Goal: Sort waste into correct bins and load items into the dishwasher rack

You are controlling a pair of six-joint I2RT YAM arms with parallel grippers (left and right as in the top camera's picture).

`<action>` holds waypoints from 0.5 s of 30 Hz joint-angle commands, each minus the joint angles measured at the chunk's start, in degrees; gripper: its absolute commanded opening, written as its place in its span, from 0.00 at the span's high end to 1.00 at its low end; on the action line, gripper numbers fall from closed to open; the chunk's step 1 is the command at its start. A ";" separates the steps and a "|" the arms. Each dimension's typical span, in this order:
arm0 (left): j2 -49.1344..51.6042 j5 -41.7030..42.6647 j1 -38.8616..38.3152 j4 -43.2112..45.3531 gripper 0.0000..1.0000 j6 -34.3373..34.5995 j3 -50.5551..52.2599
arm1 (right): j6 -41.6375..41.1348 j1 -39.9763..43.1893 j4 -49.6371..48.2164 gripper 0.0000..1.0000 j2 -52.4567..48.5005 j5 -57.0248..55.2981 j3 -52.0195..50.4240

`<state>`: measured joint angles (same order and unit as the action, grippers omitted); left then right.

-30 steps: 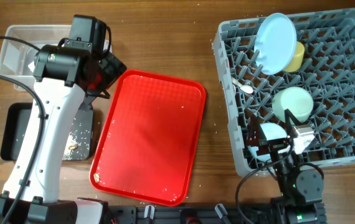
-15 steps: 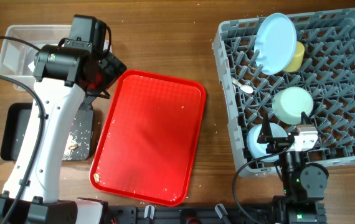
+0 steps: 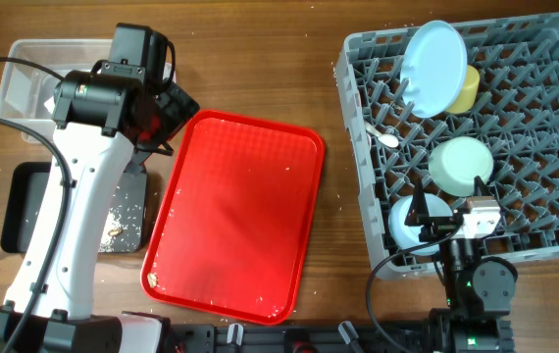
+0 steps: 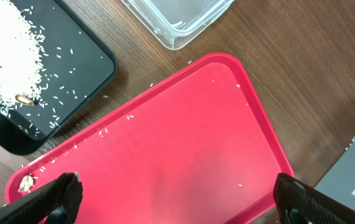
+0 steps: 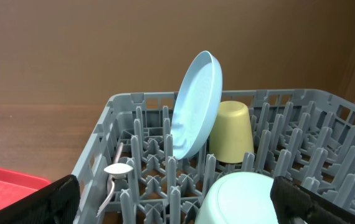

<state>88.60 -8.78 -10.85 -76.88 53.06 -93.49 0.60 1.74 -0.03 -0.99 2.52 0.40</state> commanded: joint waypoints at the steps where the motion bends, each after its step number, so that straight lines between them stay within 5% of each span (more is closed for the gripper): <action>1: 0.26 -0.94 0.15 0.09 0.00 -0.28 -0.39 | 0.90 0.39 -0.11 0.00 0.79 -0.28 -0.11; 15: 0.28 -0.94 0.17 -0.63 0.00 -0.31 -0.37 | 0.90 0.39 -0.11 0.00 0.79 -0.26 -0.11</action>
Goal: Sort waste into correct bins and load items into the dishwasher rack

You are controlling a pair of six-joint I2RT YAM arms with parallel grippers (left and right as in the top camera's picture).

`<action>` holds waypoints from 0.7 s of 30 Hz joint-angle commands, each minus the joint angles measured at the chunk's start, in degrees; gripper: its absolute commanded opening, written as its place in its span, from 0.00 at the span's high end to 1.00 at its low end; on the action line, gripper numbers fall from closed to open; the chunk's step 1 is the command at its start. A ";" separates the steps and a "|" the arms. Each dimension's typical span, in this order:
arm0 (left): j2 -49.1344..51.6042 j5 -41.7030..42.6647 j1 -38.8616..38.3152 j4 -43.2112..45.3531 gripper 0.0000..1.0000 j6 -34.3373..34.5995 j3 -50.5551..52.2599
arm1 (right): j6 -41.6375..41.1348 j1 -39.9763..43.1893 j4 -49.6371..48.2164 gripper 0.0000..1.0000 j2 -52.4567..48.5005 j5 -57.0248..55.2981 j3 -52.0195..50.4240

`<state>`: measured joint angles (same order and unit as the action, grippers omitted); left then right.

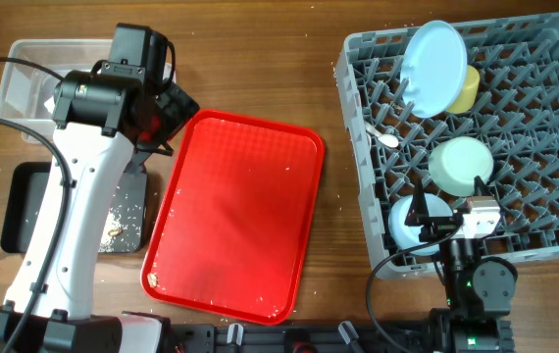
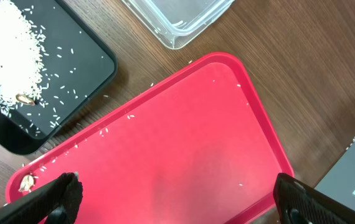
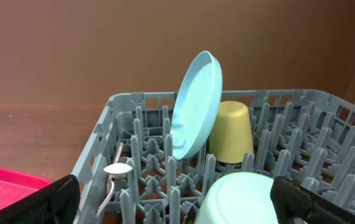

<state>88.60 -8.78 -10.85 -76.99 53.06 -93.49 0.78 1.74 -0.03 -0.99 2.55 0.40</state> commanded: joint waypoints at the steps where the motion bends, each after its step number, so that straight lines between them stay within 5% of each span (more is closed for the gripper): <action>1: 0.26 -1.03 0.17 -0.72 0.00 -0.37 -0.37 | 0.72 0.39 -0.11 0.00 0.79 -0.28 -0.11; 13: -1.25 6.71 0.11 4.37 0.00 -33.81 -0.24 | 0.74 0.39 -0.11 0.01 0.79 -0.28 -0.11; 21: -8.13 8.13 0.11 4.87 0.00 -35.08 2.64 | 0.72 0.39 -0.11 0.00 0.79 -0.28 -0.11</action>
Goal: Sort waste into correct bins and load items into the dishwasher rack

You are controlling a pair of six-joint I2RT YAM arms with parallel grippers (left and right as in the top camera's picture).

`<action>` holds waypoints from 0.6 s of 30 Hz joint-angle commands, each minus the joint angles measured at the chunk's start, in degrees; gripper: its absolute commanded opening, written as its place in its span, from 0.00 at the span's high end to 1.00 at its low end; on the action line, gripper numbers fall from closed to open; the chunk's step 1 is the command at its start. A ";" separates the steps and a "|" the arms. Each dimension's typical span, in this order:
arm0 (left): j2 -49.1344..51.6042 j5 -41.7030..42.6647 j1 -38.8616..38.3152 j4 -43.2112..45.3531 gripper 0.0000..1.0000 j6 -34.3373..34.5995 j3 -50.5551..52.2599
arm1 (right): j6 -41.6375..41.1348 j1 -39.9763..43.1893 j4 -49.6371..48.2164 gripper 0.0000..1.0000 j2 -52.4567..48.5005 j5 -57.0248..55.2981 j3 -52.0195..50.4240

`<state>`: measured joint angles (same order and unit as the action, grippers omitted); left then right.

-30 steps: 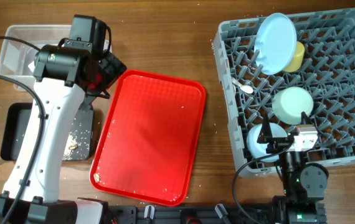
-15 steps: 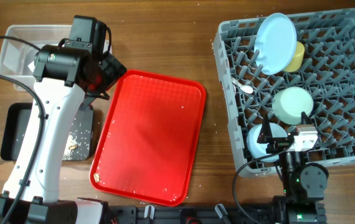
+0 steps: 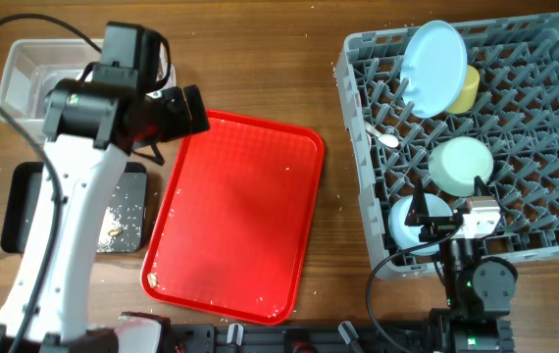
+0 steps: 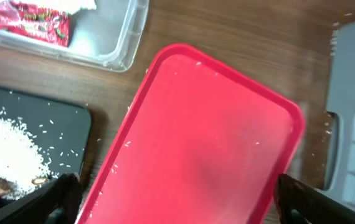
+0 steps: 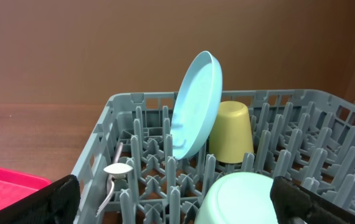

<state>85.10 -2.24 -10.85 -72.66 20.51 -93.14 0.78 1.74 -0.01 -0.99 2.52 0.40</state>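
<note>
My left gripper (image 3: 187,108) hangs open and holds nothing over the far left corner of the red tray (image 3: 235,216). In the left wrist view the tray (image 4: 208,137) carries only a few rice grains between the dark fingertips (image 4: 65,194). The grey dishwasher rack (image 3: 363,196) holds a blue plate (image 3: 431,54), a yellow cup (image 3: 467,88), a white spoon (image 3: 385,137), a pale green bowl (image 3: 461,162) and a blue-white cup (image 3: 412,224). My right gripper (image 5: 180,208) rests open at the rack's near edge, facing the green bowl (image 5: 240,199).
A clear bin (image 3: 20,69) at the far left holds a red wrapper (image 4: 31,26). In front of it lies a black bin (image 3: 25,211) with rice and scraps (image 4: 6,158). Crumbs sit at the tray's near left corner (image 3: 152,280). Bare wood separates tray and rack.
My left arm has turned and its gripper sits a little further right over the tray's corner; its camera now takes in the clear bin and the rack's edge. The right arm has not moved.
At both earlier moments my left gripper hung open and still above the tray's far left corner, and the right gripper rested open at the rack. Now the left wrist has swung round; the tray, bins and rack items lie unchanged.
</note>
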 commanded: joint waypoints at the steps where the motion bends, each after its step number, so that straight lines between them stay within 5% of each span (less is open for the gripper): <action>1: -6.60 1.57 0.11 1.53 0.00 -2.54 4.55 | 0.72 0.39 -0.13 0.00 0.79 -0.26 -0.11; 14: -44.19 2.10 0.17 36.30 0.00 -7.56 49.00 | 0.72 0.39 -0.13 0.00 0.79 -0.26 -0.11; 18: -56.00 5.88 0.31 41.53 0.00 -16.26 56.81 | 0.74 0.39 -0.13 0.00 0.79 -0.26 -0.11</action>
<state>36.38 0.45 -10.85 -33.71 11.94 -41.06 0.78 1.74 -0.01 -0.73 2.52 0.38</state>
